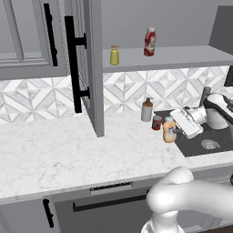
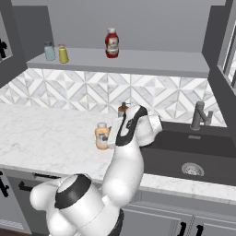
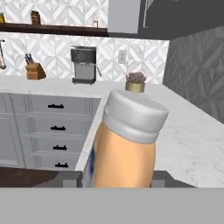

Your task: Put the shaker and condiment bottle from the counter next to their counterparts in the cabinet.

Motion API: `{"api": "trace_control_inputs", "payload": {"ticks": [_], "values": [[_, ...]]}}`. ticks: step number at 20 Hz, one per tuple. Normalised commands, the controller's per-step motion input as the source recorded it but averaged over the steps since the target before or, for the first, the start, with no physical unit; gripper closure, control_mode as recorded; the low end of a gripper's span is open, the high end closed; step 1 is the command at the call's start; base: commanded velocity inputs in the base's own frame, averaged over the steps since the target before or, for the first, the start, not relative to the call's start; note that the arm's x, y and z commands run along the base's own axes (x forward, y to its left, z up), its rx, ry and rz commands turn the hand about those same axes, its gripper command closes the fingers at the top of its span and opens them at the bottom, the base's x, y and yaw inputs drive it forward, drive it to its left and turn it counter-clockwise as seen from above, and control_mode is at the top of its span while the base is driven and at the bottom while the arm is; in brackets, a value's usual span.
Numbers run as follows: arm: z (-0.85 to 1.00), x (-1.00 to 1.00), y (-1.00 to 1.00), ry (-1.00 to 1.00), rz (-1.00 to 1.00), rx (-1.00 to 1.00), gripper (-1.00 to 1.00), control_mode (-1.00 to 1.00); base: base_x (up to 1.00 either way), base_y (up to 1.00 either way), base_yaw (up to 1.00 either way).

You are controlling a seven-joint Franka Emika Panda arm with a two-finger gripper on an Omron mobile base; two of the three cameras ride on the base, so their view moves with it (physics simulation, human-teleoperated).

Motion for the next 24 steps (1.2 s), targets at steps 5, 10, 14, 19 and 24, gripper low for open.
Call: {"api": "trace_control_inputs", "payload": {"ticks": [5,10,14,19,24], "values": [[0.53,-0.32,0.0,-0.02,-0.17,0.0,1.0,-1.0,0.0,0.0,0.0],[0.58,-0.33,0.0,-0.05,-0.17,0.0,1.0,-1.0,0.0,0.0,0.0],[0.67,-0.32,-0.01,-0.06,-0.17,0.0,1.0,-1.0,0.0,0.0,0.0],[0.73,-0.24,0.0,-0.07,-0.15,0.0,1.0,-1.0,0.0,0.0,0.0],[0.75,-0.19,0.0,-0.05,-0.15,0.0,1.0,-1.0,0.0,0.0,0.0]]}}
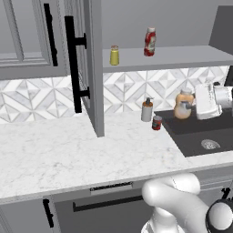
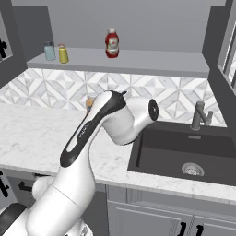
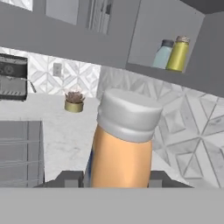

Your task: Put the shaker and condiment bottle from the counter next to their counterparts in the cabinet.

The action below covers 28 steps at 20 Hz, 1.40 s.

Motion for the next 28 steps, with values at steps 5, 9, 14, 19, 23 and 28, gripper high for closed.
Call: {"api": "trace_control_inputs", "payload": {"ticks": [5,9,14,19,23,28], "values": [[0.74,-0.17,-0.03,0.0,-0.15,0.0,1.0,-1.0,0.0,0.0,0.0],[0.66,-0.01,0.0,0.0,-0.12,0.0,1.0,-1.0,0.0,0.0,0.0],[0.47,0.12,0.0,0.0,-0.07,0.0,1.0,-1.0,0.0,0.0,0.0],[0.25,0.48,0.0,0.0,-0.06,0.0,1.0,-1.0,0.0,0.0,0.0],[0.32,0.54,0.0,0.0,-0.06,0.0,1.0,-1.0,0.0,0.0,0.0],[0.52,0.43,0.0,0.01,-0.06,0.0,1.0,-1.0,0.0,0.0,0.0]]}}
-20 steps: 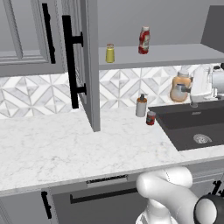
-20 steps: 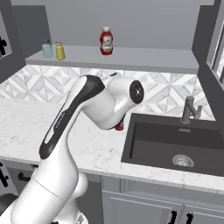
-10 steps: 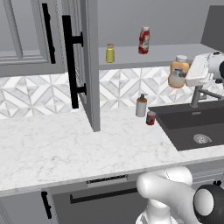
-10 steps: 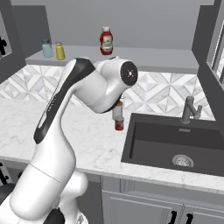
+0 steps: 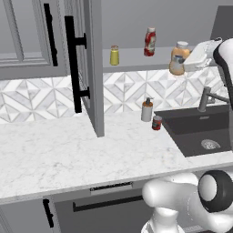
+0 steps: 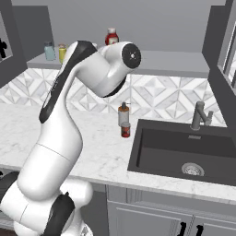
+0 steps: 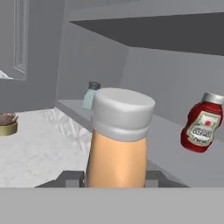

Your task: Put the shaker and condiment bottle from the counter next to their counterparts in the cabinet.

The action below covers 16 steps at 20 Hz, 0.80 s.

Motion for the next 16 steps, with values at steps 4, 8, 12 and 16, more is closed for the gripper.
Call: {"api": "trace_control_inputs", "payload": {"ticks": [4,8,12,16], "values": [[0.2,0.48,0.0,0.02,-0.05,0.0,1.0,-1.0,0.0,0.0,0.0],[0.0,0.43,0.0,0.02,-0.04,0.0,1.0,-1.0,0.0,0.0,0.0],[0.0,0.52,0.0,0.01,-0.04,0.0,1.0,-1.0,0.0,0.0,0.0],[0.0,0.51,0.0,0.0,-0.03,0.0,1.0,-1.0,0.0,0.0,0.0]]}}
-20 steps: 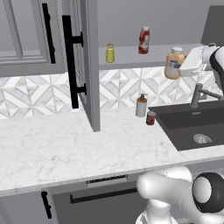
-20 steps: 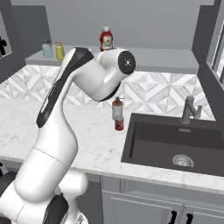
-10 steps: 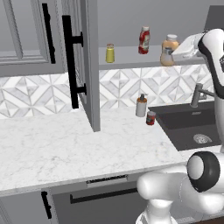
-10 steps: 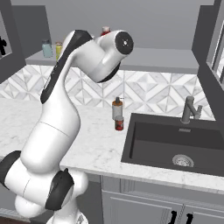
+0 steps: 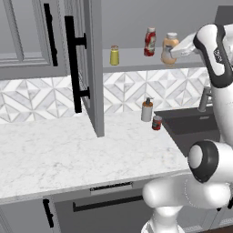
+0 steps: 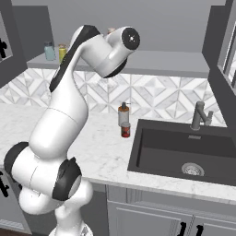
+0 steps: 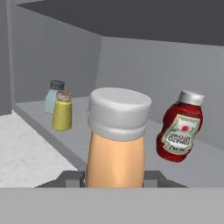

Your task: Put the shaker and condiment bottle from the counter next to their counterparts in the cabinet.

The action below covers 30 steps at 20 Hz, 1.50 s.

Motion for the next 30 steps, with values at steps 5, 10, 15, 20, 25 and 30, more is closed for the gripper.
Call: {"api": "trace_control_inputs", "payload": {"ticks": [5,10,15,20,25,30], "values": [[0.0,0.51,0.0,0.0,-0.03,0.0,1.0,-1.0,0.0,0.0,0.0],[0.0,0.42,0.0,0.0,-0.03,0.0,1.0,-1.0,0.0,0.0,0.0],[0.0,0.31,0.0,0.0,-0.04,0.0,1.0,-1.0,0.0,0.0,0.0],[0.0,0.25,0.0,0.0,-0.05,0.0,1.0,-1.0,0.0,0.0,0.0],[-0.02,0.17,0.0,0.0,-0.04,0.0,1.0,-1.0,0.0,0.0,0.0],[-0.14,0.05,0.0,0.0,-0.04,0.0,1.0,-1.0,0.0,0.0,0.0]]}}
